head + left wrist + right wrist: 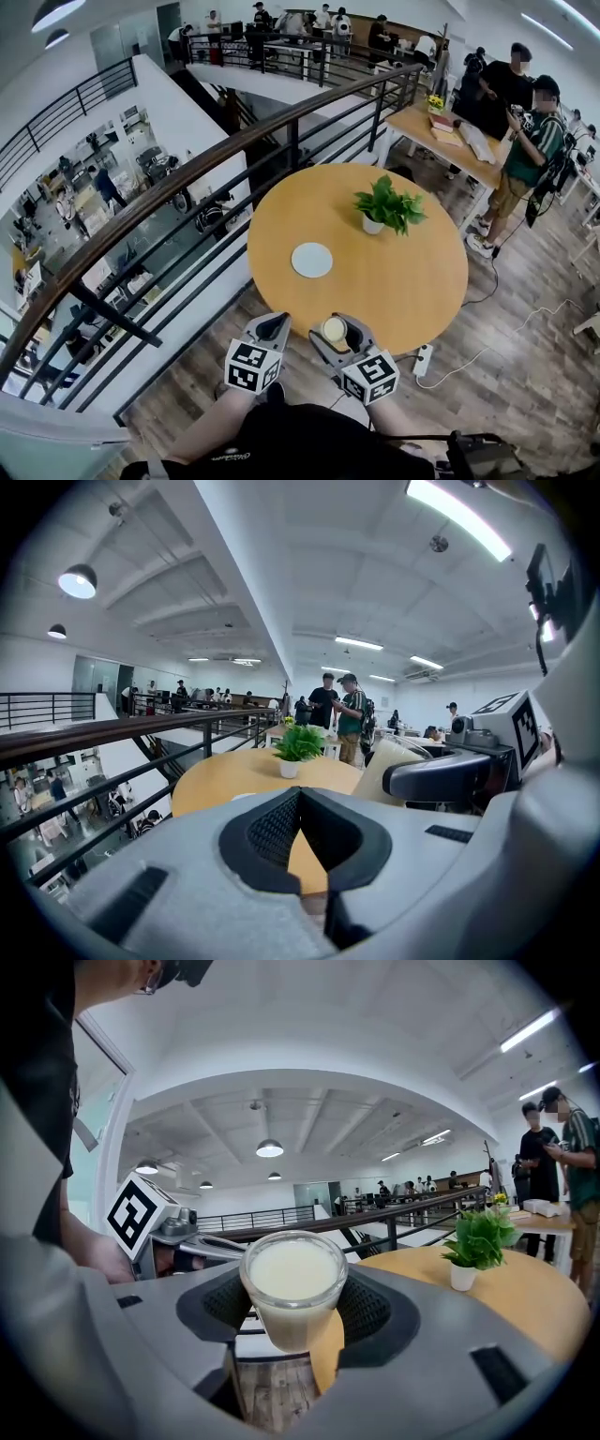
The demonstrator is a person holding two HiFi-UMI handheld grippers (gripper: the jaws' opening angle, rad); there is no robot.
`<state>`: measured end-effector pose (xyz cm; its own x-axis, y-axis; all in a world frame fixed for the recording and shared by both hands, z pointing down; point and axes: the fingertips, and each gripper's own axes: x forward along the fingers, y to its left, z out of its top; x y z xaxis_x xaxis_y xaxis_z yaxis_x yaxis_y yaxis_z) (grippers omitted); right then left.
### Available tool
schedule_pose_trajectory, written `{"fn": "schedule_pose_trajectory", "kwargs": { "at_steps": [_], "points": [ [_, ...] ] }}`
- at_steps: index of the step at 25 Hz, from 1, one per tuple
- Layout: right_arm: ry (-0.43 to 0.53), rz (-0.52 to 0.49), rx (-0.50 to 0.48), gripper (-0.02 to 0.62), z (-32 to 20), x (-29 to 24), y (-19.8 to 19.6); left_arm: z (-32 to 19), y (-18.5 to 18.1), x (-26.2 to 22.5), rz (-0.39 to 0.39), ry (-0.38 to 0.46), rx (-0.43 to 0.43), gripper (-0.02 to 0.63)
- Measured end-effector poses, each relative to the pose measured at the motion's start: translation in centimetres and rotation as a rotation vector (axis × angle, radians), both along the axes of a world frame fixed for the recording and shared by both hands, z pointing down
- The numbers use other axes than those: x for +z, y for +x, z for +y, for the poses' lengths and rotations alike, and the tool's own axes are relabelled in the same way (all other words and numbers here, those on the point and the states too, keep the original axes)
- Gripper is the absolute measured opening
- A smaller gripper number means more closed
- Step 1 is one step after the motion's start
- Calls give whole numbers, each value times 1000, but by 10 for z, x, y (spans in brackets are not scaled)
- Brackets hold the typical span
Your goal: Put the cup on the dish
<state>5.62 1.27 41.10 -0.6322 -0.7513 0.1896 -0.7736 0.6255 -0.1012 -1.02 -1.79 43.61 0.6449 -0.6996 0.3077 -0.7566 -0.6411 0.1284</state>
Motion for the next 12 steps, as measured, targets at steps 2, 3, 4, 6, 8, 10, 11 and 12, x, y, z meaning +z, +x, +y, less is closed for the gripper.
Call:
{"fn": "schedule_pose_trajectory", "kwargs": {
  "at_steps": [2, 3, 4, 6, 8, 10, 11, 12],
  "points": [
    [-3, 2, 13, 259, -24, 0, -9, -24, -12, 0, 1, 4, 4, -5],
    [-6, 5, 17, 259, -35, 0, -15, -36, -19, 0, 3, 4, 4, -5],
    [-11, 9, 18, 259, -46, 0, -22, -47, -27, 0, 5, 4, 2, -5],
    [-18, 16, 18, 259, -67, 0, -39, -68, -44, -1, 11, -1, -1, -5],
    [-21, 18, 19, 259, -87, -1, -55, -86, -60, 1, 20, -10, -2, -5],
    [-22, 19, 24, 259, -104, -1, -68, -102, -75, 5, 30, -26, -3, -5],
    [-21, 21, 31, 259, -110, 0, -73, -109, -81, 8, 34, -33, -2, -5],
    [-21, 23, 40, 259, -116, 0, -76, -115, -86, 10, 34, -38, 2, -5]
  ]
}}
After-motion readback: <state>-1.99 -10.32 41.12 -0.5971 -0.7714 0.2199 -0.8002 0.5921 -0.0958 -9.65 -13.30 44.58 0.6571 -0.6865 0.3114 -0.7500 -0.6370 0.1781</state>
